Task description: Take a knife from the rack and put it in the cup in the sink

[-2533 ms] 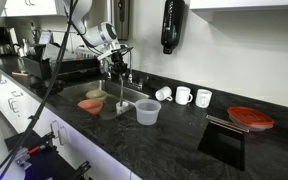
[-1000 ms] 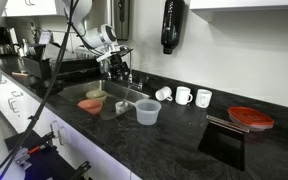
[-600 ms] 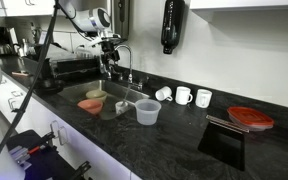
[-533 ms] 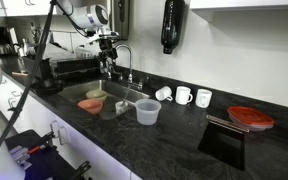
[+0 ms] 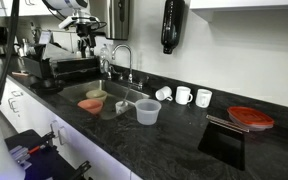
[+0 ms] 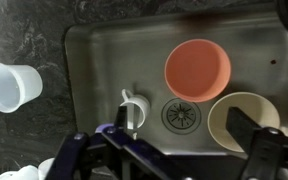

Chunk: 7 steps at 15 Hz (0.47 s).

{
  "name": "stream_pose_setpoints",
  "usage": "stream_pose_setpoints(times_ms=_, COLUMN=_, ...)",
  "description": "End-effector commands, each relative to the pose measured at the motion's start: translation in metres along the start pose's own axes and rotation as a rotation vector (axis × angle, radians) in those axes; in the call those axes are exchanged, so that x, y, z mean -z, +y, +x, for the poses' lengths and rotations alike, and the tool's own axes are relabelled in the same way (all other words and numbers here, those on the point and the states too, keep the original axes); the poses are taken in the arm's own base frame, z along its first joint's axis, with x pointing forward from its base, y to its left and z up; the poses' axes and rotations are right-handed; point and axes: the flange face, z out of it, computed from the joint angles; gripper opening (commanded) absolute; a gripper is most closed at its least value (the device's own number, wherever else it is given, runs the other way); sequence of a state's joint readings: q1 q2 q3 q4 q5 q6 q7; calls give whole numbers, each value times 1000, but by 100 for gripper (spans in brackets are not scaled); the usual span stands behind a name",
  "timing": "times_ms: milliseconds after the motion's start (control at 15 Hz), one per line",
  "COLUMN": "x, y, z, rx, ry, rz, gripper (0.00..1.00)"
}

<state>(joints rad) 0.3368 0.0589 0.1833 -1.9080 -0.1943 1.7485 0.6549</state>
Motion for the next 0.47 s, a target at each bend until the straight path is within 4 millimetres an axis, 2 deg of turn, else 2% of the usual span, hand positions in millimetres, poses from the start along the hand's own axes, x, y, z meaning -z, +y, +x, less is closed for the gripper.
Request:
stream_pose_setpoints(times_ms=0, x=7, y=-4, z=-13, rx=-3, ry=0, rz=14, gripper=100)
stream_pose_setpoints(times_ms=133, x=14, y=-6, z=-30, rx=-8, ry=10, rz=20, gripper=100)
stream_pose_setpoints(times_ms=400, x=10, y=-2, z=-29, rx=-17, ry=2, rz=16, gripper=100)
